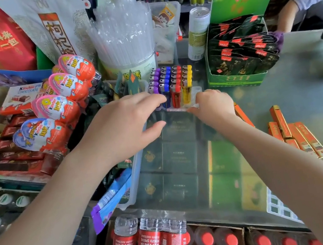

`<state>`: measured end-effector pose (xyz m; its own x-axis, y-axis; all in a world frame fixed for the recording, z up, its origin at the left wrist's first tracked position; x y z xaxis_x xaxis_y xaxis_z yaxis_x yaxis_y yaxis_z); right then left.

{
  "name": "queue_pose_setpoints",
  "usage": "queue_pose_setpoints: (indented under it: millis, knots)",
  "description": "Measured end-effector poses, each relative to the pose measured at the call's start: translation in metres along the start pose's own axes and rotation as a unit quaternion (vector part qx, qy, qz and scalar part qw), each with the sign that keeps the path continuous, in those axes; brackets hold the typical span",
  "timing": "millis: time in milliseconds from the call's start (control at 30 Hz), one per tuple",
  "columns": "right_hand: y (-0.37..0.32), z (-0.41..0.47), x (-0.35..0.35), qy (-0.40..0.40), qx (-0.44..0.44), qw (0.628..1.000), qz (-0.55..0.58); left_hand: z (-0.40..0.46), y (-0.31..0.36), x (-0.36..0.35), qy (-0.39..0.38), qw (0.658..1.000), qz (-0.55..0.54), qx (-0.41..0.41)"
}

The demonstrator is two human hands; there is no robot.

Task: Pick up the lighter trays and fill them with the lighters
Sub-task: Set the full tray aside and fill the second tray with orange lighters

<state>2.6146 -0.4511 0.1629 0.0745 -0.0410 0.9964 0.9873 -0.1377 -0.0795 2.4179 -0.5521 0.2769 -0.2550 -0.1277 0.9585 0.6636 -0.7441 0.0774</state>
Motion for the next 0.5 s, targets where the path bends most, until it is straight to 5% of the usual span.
queue_pose_setpoints:
  millis: [233, 500]
  knots:
    - [-0.001, -0.006, 0.001, 0.011, -0.022, 0.999, 0.023, -0.005, 0.008, 0.003, -0.002, 1.0, 0.002, -0.005]
    - [0.07, -0.095, 0.03, -0.046, 0.039, 0.965, 0.256, -0.019, 0.045, -0.006, -0.002, 1.0, -0.009, -0.025]
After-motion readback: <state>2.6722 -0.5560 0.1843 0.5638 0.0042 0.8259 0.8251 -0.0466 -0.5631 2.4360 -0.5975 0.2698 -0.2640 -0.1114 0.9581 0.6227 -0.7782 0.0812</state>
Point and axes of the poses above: each hand's wrist, its own z-axis towards the middle knuckle, its own x-axis out of the back of the hand, y = z × x, the point moved 1 cm from there along z, towards the middle knuckle, and after that the axes turned 15 degrees about -x, right-handed, at the moved point
